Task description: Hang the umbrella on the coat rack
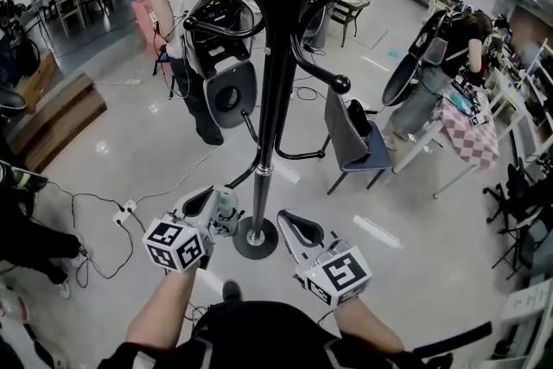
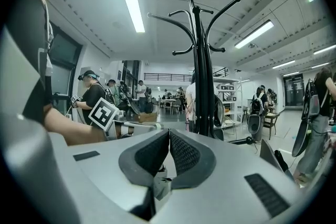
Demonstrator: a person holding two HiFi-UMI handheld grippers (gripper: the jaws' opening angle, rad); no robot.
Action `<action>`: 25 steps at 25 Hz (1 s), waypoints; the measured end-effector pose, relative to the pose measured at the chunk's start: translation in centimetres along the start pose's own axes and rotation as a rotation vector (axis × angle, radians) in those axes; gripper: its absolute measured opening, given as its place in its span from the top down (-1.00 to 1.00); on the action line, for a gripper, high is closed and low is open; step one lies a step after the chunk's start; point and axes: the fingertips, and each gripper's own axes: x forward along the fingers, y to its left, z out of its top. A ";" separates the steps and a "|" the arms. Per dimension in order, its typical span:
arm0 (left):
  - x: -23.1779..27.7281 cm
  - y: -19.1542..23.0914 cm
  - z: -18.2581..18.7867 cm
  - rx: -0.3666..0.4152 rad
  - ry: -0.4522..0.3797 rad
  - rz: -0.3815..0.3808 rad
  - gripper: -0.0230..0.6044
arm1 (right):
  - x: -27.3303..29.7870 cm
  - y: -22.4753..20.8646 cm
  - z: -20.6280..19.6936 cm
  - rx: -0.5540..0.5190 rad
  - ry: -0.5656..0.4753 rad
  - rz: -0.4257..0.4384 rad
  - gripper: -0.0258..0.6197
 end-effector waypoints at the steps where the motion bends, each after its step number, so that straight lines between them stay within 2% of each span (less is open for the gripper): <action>1: 0.0 0.2 -0.1 -0.002 0.003 -0.001 0.90 | 0.3 0.3 -0.3 0.002 0.008 0.006 0.89; 5: 0.2 0.9 -0.5 0.000 0.021 -0.010 0.90 | 2.5 1.9 -1.1 0.006 0.018 0.045 0.89; 10: 0.8 1.3 -1.3 -0.003 0.048 -0.027 0.90 | 5.1 3.2 -2.3 0.060 0.042 0.080 0.89; 16: 1.3 1.5 -1.6 0.000 0.070 -0.052 0.90 | 7.9 3.7 -4.1 0.075 0.088 0.075 0.87; 19: 1.6 1.6 -1.4 0.014 0.077 -0.071 0.90 | 9.1 3.7 -4.6 0.080 0.103 0.060 0.56; 25: 2.3 1.5 -1.9 0.018 0.093 -0.097 0.90 | 10.8 2.5 -6.0 0.101 0.143 -0.002 0.56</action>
